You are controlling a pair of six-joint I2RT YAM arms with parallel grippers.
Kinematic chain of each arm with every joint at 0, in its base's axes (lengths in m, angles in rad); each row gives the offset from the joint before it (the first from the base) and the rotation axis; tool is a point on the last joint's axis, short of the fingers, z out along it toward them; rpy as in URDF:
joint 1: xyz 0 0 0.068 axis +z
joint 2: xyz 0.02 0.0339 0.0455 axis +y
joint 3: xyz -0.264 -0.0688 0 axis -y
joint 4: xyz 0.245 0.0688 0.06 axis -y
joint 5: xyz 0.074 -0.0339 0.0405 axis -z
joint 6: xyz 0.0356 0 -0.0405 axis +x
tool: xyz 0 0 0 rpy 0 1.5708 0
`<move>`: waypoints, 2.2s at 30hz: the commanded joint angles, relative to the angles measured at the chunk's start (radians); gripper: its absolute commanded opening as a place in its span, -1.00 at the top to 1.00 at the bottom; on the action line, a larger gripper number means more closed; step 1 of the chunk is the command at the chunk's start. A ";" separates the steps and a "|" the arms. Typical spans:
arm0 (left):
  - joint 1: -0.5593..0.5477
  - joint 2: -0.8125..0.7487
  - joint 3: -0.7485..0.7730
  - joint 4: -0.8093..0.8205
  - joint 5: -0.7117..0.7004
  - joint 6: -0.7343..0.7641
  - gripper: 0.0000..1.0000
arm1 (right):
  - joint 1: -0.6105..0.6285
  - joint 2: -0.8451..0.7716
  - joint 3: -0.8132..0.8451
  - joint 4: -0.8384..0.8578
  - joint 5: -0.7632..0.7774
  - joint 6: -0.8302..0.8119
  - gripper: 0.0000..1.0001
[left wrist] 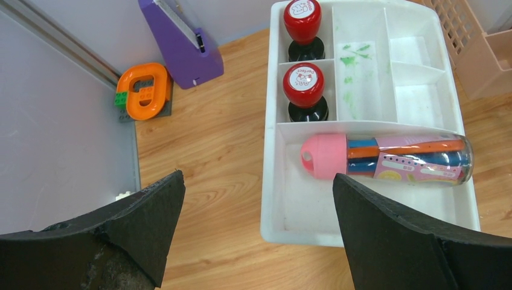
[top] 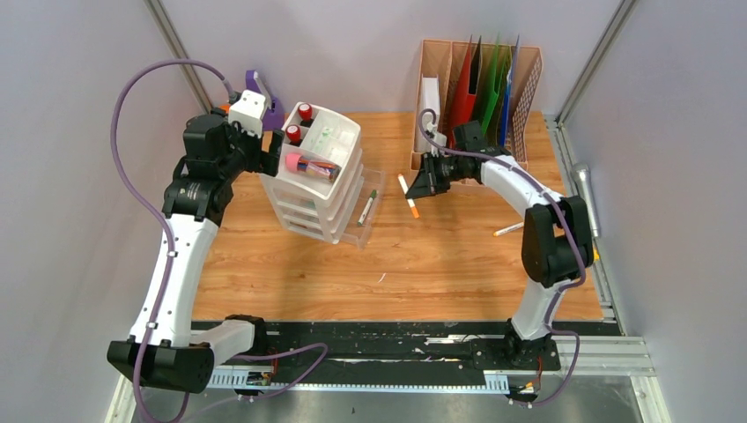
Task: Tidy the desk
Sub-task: Pick up the stationery from the center of the board, then place the stationery in the drawer, then pick up the stationery from the corner of the board.
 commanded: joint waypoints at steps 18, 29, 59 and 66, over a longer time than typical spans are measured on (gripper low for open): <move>0.005 0.027 0.047 0.039 -0.019 -0.024 -1.00 | 0.120 0.342 0.158 0.508 -0.188 0.761 0.92; 0.004 0.013 0.043 0.041 -0.008 -0.027 -1.00 | 0.141 0.355 0.213 0.484 -0.143 0.759 0.42; 0.005 -0.050 0.024 0.061 -0.017 0.020 -1.00 | 0.047 -0.506 -0.263 0.149 0.762 -0.386 -1.00; 0.005 -0.056 0.006 0.070 0.012 0.000 -1.00 | -0.150 -0.491 -0.299 -0.158 0.632 -0.716 -1.00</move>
